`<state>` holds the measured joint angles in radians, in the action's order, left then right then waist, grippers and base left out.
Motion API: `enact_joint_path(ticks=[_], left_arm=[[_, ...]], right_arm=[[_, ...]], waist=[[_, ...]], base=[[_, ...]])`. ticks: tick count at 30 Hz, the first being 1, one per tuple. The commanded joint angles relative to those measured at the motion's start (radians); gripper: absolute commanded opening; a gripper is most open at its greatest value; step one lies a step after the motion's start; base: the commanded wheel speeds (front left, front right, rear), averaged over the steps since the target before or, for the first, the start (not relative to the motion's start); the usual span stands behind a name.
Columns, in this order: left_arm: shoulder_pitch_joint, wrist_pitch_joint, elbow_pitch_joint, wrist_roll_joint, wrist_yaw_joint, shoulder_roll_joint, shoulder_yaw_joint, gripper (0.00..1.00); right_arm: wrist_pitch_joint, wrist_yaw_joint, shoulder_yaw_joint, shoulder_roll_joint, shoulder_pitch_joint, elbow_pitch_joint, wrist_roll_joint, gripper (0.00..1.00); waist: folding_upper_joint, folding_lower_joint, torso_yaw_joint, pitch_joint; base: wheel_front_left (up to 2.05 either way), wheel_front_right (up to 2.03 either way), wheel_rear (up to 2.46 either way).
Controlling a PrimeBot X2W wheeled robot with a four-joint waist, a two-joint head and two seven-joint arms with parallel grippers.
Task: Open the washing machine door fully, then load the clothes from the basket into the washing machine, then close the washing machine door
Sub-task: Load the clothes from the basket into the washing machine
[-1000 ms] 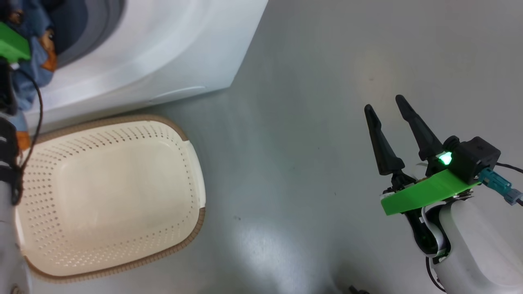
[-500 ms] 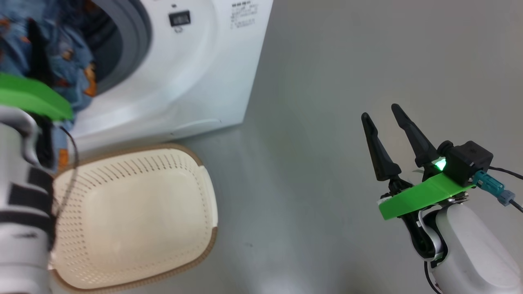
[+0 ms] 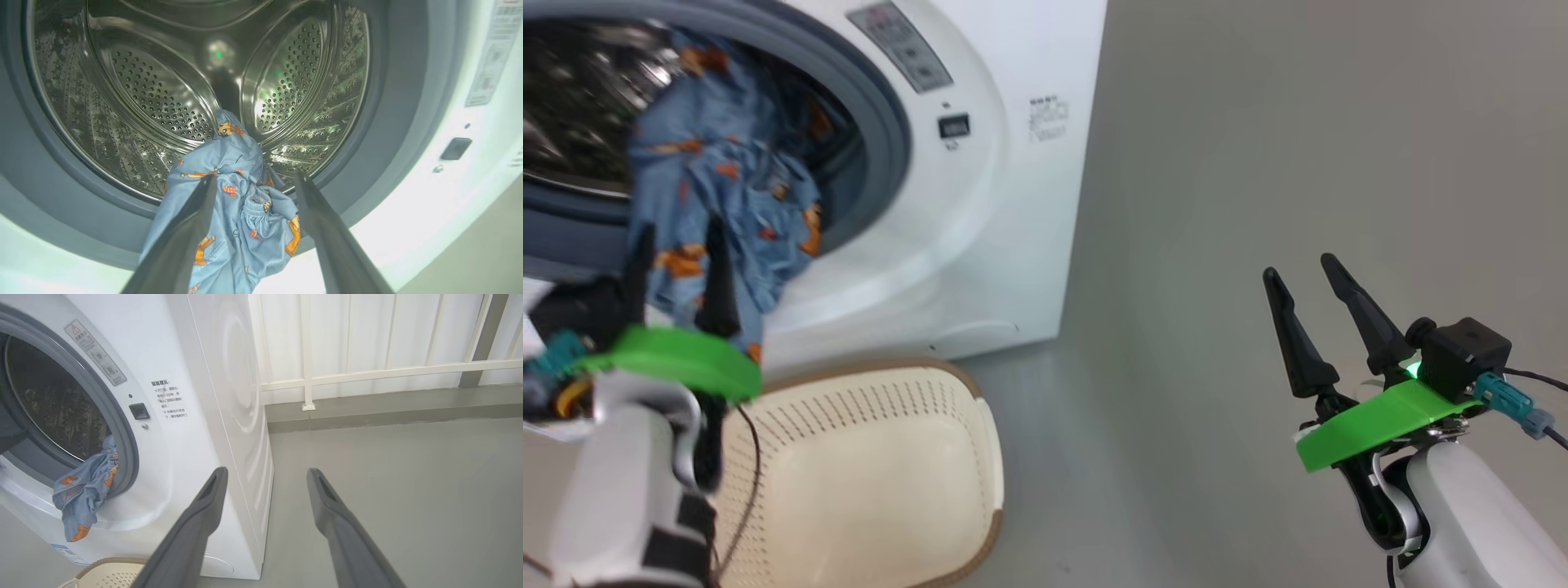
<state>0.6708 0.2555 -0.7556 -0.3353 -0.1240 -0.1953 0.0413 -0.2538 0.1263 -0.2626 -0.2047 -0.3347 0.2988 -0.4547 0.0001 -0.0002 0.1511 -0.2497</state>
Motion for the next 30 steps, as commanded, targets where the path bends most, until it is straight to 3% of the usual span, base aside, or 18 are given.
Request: enact_joint_path(ticks=[1,19,30], left_arm=[[-0.029,0.006,0.041,0.01,-0.003,-0.033,-0.022,1.0],[-0.445,0.006,0.394,0.002,-0.005,0.043,-0.08,1.0],[-0.492,0.006,0.443,0.001,-0.003,0.057,-0.066,1.0]], right_arm=[[-0.008,0.004,-0.014,-0.012,0.022,-0.018,-0.023,1.0],[-0.008,0.004,0.014,-0.026,0.11,-0.024,-0.023,1.0],[-0.008,0.004,0.031,-0.032,0.128,-0.048,-0.012,1.0]], waist=[[-0.0001,0.0002,-0.044,0.076],[-0.0001,0.0002,-0.095,0.203],[-0.0001,0.0002,-0.108,0.204]], base=[[0.0,0.0,0.0],[0.0,0.0,0.0],[0.0,0.0,0.0]])
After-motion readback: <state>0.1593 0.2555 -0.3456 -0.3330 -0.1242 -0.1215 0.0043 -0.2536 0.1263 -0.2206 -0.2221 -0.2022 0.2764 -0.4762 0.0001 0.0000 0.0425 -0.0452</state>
